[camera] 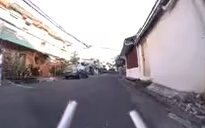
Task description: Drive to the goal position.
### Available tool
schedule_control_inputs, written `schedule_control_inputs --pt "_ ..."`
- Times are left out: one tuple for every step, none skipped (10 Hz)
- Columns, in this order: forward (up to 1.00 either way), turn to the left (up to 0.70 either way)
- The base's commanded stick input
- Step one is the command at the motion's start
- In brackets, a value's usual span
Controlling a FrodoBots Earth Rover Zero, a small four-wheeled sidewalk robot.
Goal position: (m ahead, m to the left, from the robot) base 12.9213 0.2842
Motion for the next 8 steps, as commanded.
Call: schedule_control_inputs --pt "0.85 0.00" --pt "0.85 0.00" --pt "0.85 0.00" --pt "0.85 0.00" --pt "0.85 0.00" --pt "0.85 0.00" --pt "0.85 0.00" --pt "0.85 0.00"
